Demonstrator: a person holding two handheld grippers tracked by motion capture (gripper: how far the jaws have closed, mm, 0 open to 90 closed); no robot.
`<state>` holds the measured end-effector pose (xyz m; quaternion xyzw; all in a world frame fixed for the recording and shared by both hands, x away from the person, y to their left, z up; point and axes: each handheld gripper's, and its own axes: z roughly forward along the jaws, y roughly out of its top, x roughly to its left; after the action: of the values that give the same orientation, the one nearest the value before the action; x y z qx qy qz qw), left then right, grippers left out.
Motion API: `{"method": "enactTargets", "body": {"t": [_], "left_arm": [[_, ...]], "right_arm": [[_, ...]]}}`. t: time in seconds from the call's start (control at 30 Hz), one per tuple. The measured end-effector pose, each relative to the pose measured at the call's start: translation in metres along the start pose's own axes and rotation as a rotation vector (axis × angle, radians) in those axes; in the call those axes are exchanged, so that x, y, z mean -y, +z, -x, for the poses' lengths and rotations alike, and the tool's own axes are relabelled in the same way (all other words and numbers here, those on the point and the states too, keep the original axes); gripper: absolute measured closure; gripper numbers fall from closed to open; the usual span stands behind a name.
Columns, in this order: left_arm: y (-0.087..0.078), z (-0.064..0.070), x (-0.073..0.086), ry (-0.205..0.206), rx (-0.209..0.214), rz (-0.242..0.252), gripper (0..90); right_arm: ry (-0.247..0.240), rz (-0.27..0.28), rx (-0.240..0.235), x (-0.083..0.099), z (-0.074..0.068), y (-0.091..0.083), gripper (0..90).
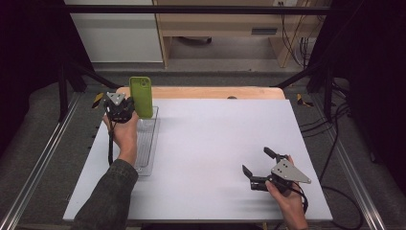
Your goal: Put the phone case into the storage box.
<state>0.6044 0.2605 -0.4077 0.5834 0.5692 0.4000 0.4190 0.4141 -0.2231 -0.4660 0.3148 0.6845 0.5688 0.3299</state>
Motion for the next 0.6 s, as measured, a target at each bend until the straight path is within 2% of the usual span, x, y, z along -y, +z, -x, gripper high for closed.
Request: {"method": "enactTargets", "body": {"t": [0.6], "left_arm": [[0.0045, 0.002, 0.0057, 0.005, 0.001, -0.022, 87.4]], "right_arm": [[0.012, 0.001, -0.005, -0.0001, 0.0003, -0.0004, 2.9]]}}
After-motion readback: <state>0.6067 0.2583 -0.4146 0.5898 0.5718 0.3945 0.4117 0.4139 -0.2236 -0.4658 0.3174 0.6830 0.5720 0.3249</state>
